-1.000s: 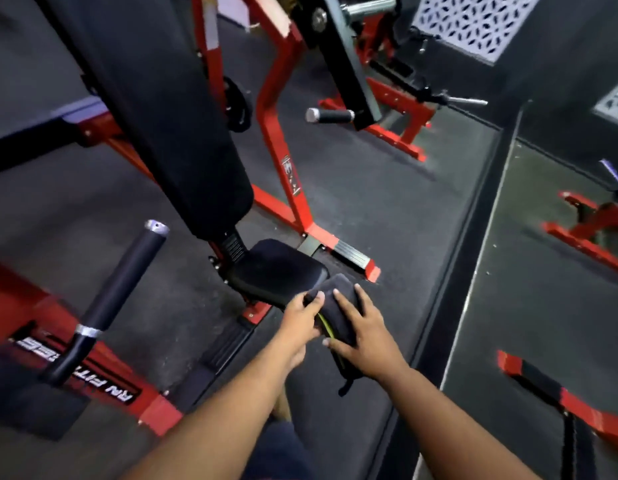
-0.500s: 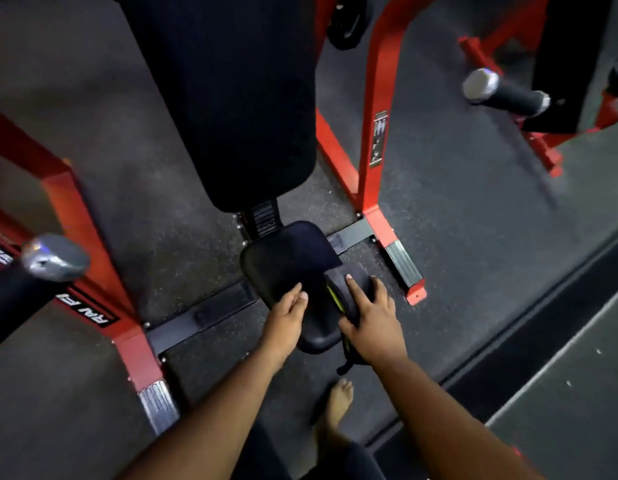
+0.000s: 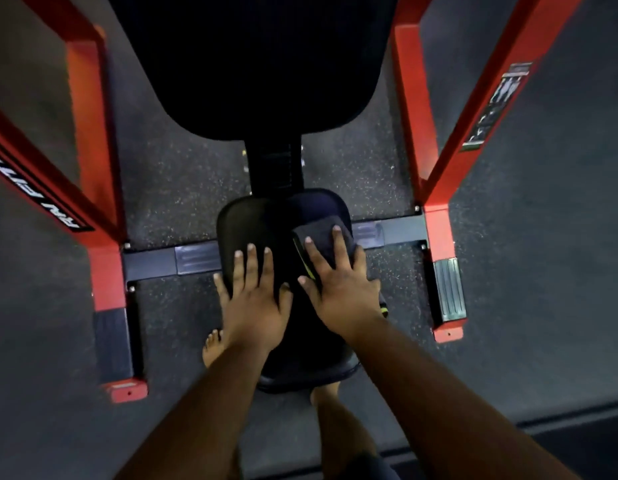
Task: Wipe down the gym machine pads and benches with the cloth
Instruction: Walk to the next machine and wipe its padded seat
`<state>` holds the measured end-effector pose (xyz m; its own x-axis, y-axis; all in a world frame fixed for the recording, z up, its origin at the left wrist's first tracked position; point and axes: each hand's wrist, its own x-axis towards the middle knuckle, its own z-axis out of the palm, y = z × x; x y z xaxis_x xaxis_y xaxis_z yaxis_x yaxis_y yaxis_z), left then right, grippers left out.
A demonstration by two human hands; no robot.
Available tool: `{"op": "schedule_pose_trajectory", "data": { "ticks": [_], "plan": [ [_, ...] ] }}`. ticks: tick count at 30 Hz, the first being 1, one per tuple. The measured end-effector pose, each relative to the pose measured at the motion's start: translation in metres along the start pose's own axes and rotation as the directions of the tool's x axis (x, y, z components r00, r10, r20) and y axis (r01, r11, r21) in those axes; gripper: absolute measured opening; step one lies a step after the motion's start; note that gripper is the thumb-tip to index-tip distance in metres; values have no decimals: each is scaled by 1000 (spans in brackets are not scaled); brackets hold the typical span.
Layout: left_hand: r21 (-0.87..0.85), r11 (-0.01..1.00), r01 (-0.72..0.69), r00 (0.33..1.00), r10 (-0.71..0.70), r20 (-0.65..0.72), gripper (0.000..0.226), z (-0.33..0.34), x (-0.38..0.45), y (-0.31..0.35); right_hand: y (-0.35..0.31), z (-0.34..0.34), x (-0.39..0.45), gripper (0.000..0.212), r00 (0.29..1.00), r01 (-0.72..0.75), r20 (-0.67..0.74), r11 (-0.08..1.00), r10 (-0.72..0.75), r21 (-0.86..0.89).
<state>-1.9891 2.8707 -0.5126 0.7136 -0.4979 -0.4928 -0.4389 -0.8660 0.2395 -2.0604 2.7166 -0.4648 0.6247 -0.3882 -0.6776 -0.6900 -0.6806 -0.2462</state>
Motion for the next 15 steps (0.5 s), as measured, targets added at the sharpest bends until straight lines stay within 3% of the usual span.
{"op": "schedule_pose_trajectory", "data": {
  "ticks": [4,7,11,15],
  "plan": [
    [15,1000,-22,1000,22,-8,74,-3,0,-2,6,12,-57,68,997,-30,65,998,34,-58],
    [13,1000,-25,1000,25,-7,74,1,1,-2,10,5,-14,69,999,46,-12,982,-49,-182],
    [-27,999,-36,998,35,-53,73,5,2,-6,-4,-19,76,69,999,33,-18,999,-34,-41],
    [-33,999,-38,999,37,-31,73,1,1,-4,-9,-9,20,66,998,-59,-19,998,60,32]
  ]
}}
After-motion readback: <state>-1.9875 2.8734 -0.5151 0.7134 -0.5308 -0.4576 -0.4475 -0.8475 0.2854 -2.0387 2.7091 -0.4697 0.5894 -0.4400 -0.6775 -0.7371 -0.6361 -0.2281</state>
